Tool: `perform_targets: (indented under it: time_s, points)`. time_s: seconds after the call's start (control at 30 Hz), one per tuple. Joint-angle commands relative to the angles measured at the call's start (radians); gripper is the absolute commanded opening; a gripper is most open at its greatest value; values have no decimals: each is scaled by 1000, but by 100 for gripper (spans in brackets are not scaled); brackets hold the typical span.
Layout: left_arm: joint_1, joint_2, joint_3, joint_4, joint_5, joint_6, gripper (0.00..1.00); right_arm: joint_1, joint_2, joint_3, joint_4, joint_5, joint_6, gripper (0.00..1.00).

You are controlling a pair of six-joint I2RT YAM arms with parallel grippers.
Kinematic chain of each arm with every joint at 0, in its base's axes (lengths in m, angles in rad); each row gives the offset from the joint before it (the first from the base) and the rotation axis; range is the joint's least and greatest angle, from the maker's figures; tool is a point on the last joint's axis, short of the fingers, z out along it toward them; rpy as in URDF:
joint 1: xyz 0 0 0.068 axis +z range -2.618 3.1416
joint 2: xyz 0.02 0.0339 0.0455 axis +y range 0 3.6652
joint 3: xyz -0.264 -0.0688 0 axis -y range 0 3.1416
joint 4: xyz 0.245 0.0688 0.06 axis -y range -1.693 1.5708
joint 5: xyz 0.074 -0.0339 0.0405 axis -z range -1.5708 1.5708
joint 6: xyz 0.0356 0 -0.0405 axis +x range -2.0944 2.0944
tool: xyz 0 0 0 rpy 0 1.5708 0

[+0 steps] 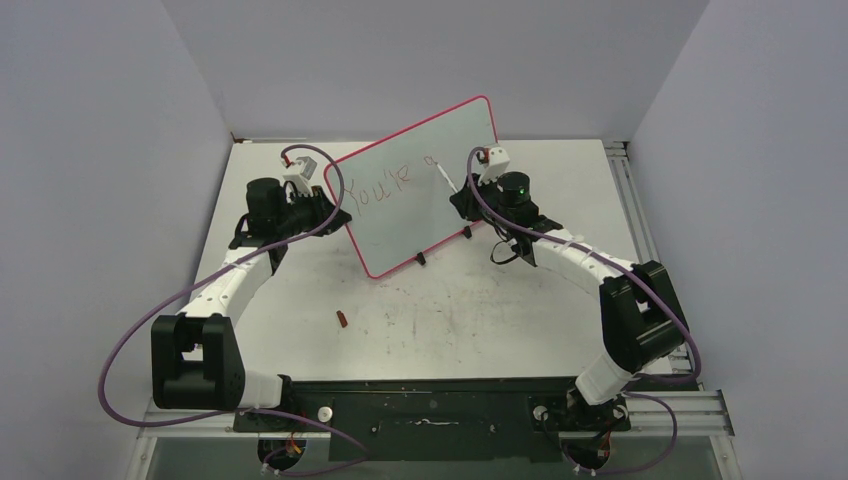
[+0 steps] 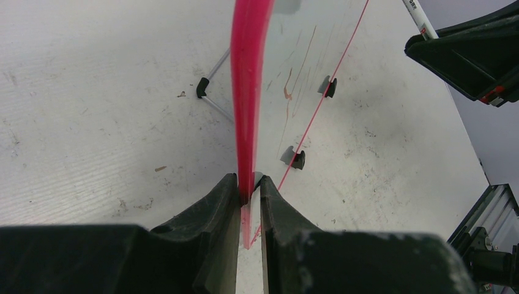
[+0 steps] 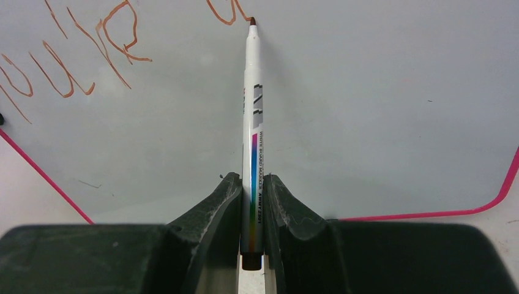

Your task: Write a sentence on the whiteboard

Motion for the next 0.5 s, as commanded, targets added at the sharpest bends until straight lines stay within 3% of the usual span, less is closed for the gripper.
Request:
perform_targets:
  time_s: [0.0,0.47]
  points:
    - [-7,-4,35,2,-11,14,0,4,-29,9,14,54,-6,5]
    - [-7,0,36,1,-11,14,0,11,-90,70,-2,44,-19,5]
